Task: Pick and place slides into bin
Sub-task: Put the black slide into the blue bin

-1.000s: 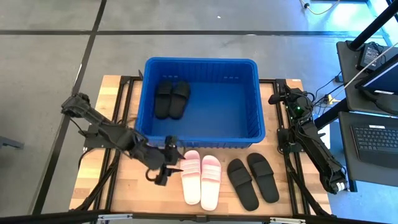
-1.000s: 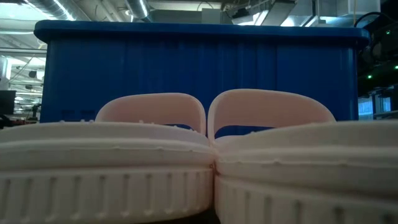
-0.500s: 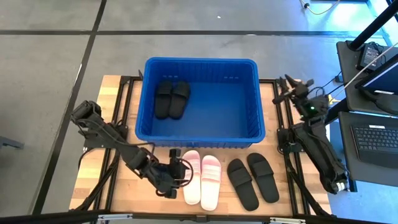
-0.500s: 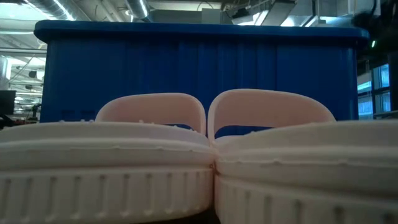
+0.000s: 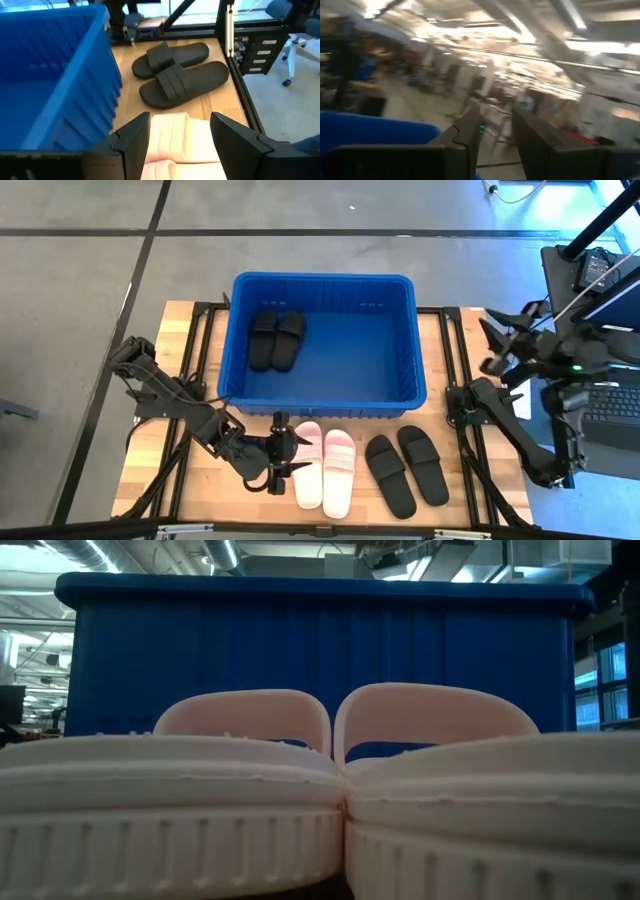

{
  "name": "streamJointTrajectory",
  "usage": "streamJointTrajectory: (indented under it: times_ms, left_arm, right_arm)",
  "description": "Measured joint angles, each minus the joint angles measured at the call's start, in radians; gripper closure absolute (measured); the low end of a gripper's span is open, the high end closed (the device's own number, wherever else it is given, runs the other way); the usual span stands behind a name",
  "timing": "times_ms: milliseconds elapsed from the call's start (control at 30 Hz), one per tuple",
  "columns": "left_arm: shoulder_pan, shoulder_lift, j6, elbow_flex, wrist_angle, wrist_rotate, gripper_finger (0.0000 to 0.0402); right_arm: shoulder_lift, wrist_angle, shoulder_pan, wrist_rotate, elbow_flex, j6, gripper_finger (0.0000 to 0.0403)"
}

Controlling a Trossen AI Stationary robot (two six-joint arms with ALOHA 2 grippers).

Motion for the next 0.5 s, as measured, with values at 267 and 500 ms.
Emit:
streamJointTrajectory:
  times_ms: [267,500]
  left_arm:
    - [-0.014,-0.061,0.007,-0.006,-0.042,-0.005,0.02]
    - [-0.029,-0.111,0.007,-0.029,0.008,-0.004,0.02]
  right_arm:
    - [0.082,-0.252,-0.1,-0.243,0.27,-0.004,0.0289]
    - [0.073,-0.459,-0.296,-0.585,0.346,0.038,0.0289]
